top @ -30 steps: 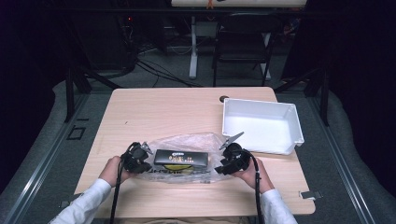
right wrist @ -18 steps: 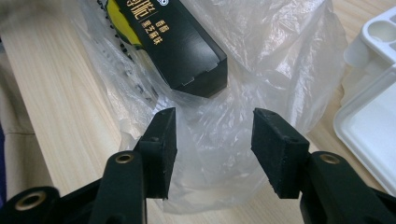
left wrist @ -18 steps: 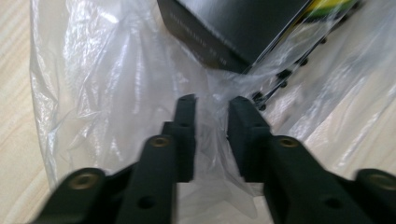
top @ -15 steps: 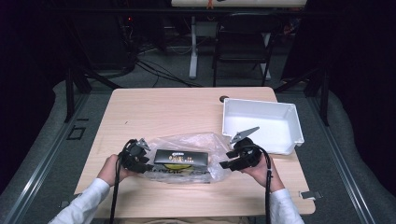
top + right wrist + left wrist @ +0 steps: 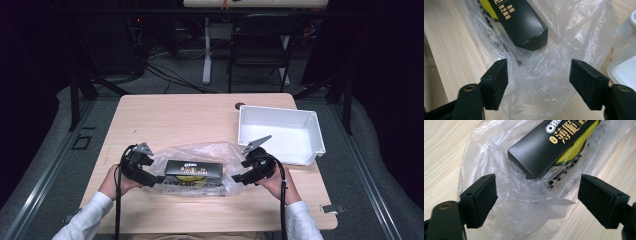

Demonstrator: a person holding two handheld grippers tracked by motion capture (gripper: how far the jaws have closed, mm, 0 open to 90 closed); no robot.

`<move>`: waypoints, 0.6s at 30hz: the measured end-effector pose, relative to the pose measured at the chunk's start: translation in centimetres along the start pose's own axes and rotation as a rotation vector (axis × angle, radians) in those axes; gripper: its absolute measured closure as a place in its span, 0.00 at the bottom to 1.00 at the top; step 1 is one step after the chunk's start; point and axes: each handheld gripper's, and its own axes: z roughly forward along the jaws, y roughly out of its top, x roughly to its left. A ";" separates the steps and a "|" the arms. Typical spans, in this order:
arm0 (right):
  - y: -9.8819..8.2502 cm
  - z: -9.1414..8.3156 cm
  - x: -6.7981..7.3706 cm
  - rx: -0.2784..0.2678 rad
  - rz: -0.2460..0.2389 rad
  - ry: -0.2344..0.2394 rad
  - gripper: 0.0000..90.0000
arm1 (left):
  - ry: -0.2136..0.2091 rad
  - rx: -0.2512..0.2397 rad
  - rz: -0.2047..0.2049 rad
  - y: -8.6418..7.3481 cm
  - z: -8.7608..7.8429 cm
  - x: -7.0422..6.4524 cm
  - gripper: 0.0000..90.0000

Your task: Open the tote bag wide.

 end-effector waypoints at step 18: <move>1.9 1.1 1.5 0.076 -0.081 0.028 0.24 | 0.098 -0.047 -0.069 -1.4 -3.1 2.0 0.07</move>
